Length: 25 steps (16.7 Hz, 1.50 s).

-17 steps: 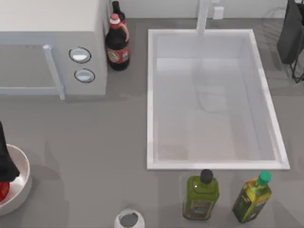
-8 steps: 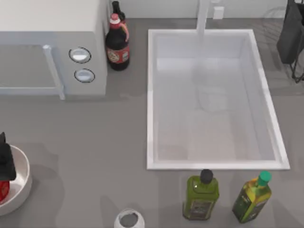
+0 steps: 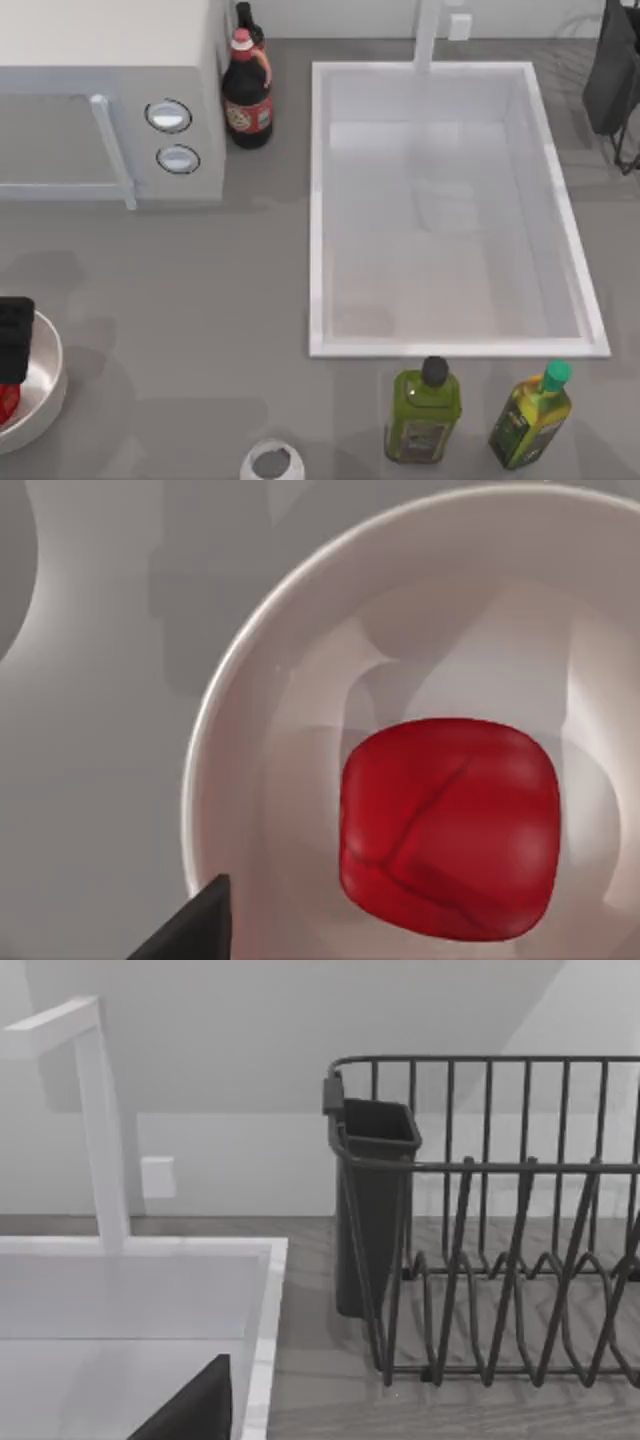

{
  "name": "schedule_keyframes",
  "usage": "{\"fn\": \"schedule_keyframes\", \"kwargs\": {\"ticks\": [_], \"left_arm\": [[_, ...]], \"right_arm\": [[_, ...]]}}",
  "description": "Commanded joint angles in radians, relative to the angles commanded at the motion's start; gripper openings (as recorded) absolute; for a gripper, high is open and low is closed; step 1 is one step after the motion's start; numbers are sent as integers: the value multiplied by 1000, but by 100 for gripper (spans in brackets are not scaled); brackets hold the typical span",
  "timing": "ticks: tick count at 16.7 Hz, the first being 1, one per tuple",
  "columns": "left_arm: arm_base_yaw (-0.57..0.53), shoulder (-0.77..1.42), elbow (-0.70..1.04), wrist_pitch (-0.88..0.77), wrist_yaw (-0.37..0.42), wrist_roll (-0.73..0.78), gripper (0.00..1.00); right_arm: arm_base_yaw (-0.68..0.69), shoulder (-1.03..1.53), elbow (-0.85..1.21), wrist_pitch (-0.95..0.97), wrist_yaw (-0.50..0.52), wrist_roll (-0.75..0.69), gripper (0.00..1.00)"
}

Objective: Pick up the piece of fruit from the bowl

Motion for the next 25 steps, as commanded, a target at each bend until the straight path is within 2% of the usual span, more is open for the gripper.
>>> {"fn": "schedule_keyframes", "kwargs": {"ticks": [5, 12, 15, 22, 25], "left_arm": [[17, 270, 170, -206, 0, 21, 100], [15, 305, 191, -229, 0, 23, 100], [17, 340, 148, -160, 0, 24, 100], [23, 499, -39, 208, 0, 30, 100], [24, 534, -76, 265, 0, 31, 100]], "right_arm": [[0, 0, 0, 0, 0, 0, 100], [0, 0, 0, 0, 0, 0, 100], [0, 0, 0, 0, 0, 0, 100], [0, 0, 0, 0, 0, 0, 100], [0, 0, 0, 0, 0, 0, 100]]}}
